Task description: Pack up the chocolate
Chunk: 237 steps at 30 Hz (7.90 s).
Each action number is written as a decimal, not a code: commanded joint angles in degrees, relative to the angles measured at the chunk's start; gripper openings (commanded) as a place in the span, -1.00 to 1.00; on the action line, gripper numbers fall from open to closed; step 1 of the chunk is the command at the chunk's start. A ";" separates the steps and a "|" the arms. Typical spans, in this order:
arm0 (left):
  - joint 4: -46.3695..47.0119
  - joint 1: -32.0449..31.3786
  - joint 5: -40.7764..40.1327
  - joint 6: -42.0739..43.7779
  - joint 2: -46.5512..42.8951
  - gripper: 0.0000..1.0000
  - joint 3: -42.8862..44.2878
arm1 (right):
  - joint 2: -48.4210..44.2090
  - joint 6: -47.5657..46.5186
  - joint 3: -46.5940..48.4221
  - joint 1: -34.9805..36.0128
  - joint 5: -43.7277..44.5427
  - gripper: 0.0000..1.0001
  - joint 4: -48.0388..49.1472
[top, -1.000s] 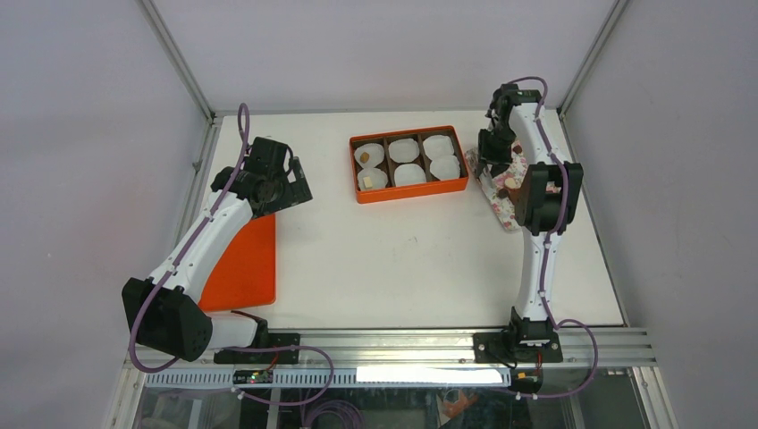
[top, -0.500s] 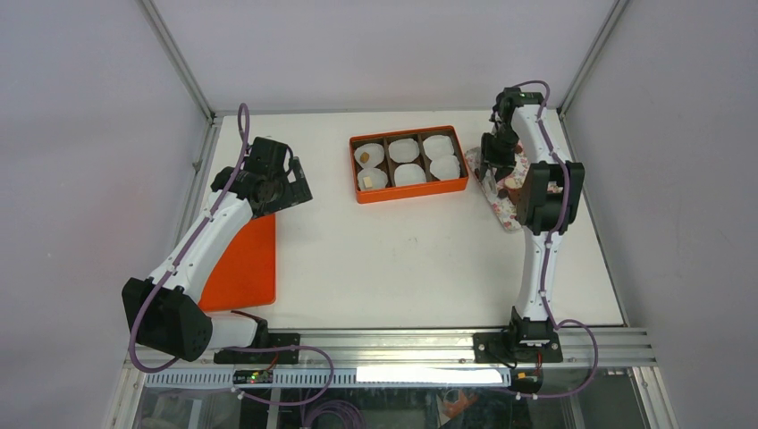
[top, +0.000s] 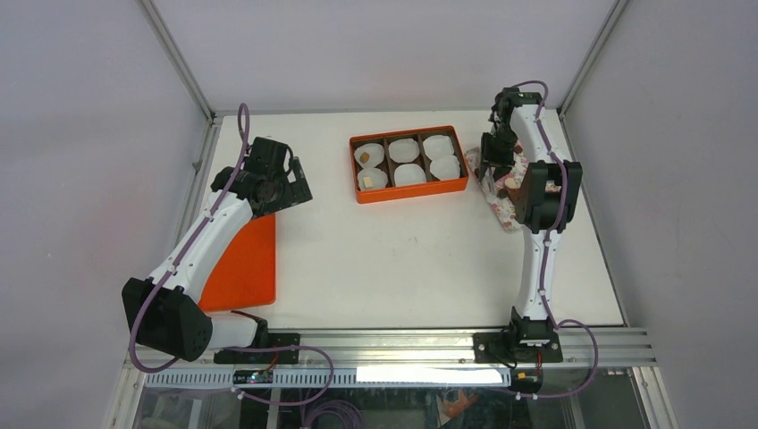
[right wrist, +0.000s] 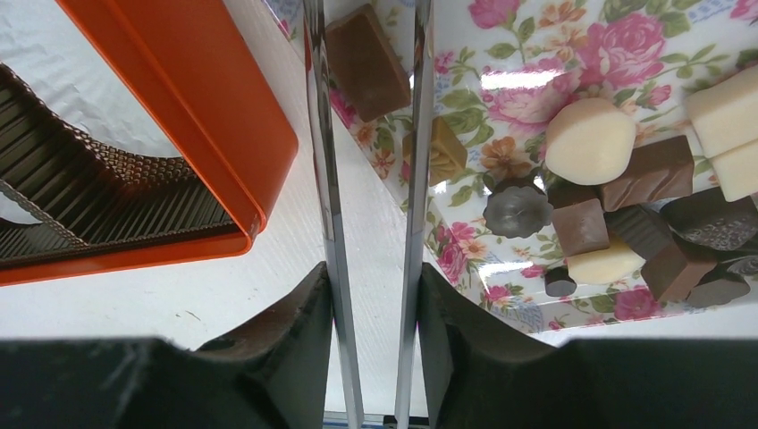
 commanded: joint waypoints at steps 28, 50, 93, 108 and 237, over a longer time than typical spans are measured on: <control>1.80 0.60 -0.45 -0.50 -1.81 0.98 -0.16 | -20.47 2.08 -6.71 -1.41 -3.85 -1.00 1.97; 2.25 0.60 2.07 -1.76 -2.80 0.98 -0.61 | -14.49 10.66 1.70 21.97 0.36 -1.00 8.15; 1.71 0.78 -0.64 -1.34 -2.68 0.98 -1.68 | 5.65 11.65 15.83 22.86 -0.50 -0.31 6.76; 1.60 0.78 0.06 -2.51 -3.83 0.98 -1.73 | 3.59 10.11 13.44 22.85 -0.68 -0.17 7.53; 6.60 0.78 8.17 2.66 -1.74 0.98 -5.94 | -15.01 -1.13 -19.07 -2.11 -4.13 -0.03 8.04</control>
